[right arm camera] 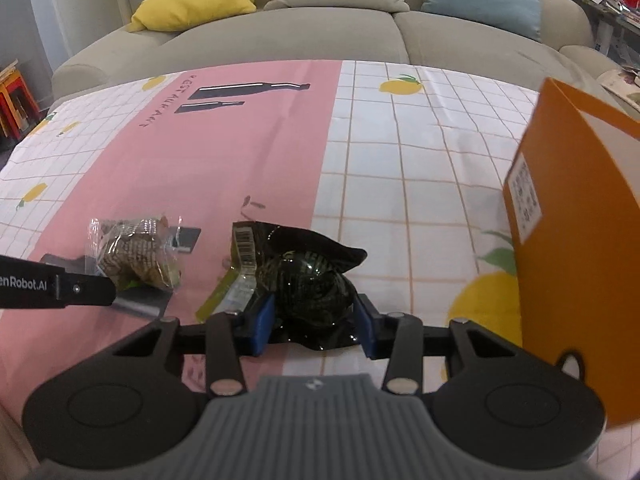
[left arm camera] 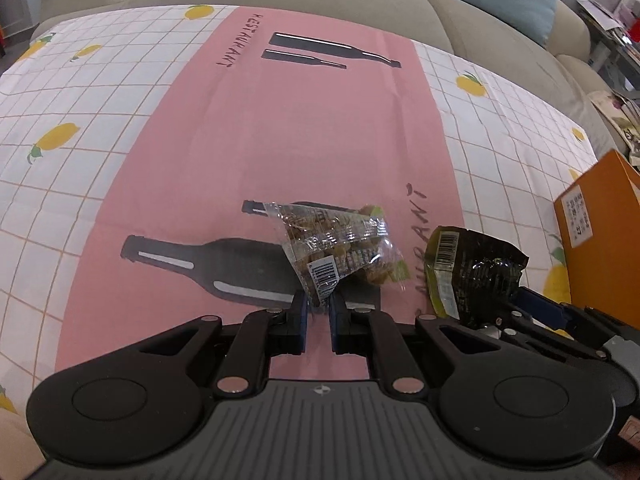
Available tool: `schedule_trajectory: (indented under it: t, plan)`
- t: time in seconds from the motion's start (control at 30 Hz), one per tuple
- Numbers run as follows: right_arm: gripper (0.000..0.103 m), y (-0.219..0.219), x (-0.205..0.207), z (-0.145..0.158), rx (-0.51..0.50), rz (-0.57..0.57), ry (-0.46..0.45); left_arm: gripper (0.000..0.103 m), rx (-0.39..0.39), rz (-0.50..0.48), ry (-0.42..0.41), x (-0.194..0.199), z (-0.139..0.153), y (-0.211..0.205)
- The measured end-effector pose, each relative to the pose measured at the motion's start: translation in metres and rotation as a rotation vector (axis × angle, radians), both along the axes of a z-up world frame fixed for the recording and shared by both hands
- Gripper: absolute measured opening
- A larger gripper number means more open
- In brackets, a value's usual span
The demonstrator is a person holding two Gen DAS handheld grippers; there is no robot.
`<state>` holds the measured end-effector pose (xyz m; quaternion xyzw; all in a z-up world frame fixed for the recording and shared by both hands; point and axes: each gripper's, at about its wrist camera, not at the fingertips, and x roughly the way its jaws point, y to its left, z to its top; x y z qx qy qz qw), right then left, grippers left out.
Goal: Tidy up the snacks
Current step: 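Lift the nut packet and black foil bag and carry both over the orange box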
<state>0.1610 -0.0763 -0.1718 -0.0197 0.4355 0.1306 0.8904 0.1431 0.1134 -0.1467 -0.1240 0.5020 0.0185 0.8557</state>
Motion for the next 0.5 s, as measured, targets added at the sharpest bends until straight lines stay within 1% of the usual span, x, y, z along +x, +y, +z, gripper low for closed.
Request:
schedule_trajectory:
  t: [0.1,0.13,0.2,0.23,0.3,0.33,0.4,0.5]
  plan:
    - [0.042,-0.006,-0.004,0.002,0.017,-0.004,0.002,0.015,-0.023,-0.017,-0.033,-0.003,0.004,0.001]
    - [0.042,-0.009,-0.005,0.003,0.023,-0.002,0.000,0.020,-0.034,-0.027,-0.049,-0.004,0.007,0.002]
    - [0.045,-0.013,-0.005,0.007,0.033,-0.002,-0.013,0.044,-0.041,-0.054,-0.076,-0.007,0.011,0.001]
    - [0.047,-0.015,-0.006,0.010,0.039,0.000,-0.020,0.049,-0.036,-0.072,-0.091,-0.008,0.014,0.000]
    - [0.056,-0.018,-0.010,0.015,0.045,0.000,-0.038,0.059,-0.004,-0.121,-0.131,-0.012,0.020,-0.004]
    - [0.057,-0.020,-0.011,0.018,0.046,0.002,-0.050,0.061,0.022,-0.152,-0.150,-0.013,0.023,-0.007]
    - [0.060,-0.021,-0.014,0.021,0.043,0.008,-0.068,0.069,0.067,-0.200,-0.180,-0.010,0.027,-0.010]
    - [0.065,-0.022,-0.015,0.024,0.061,0.012,-0.078,0.071,0.123,-0.243,-0.186,-0.001,0.028,-0.014]
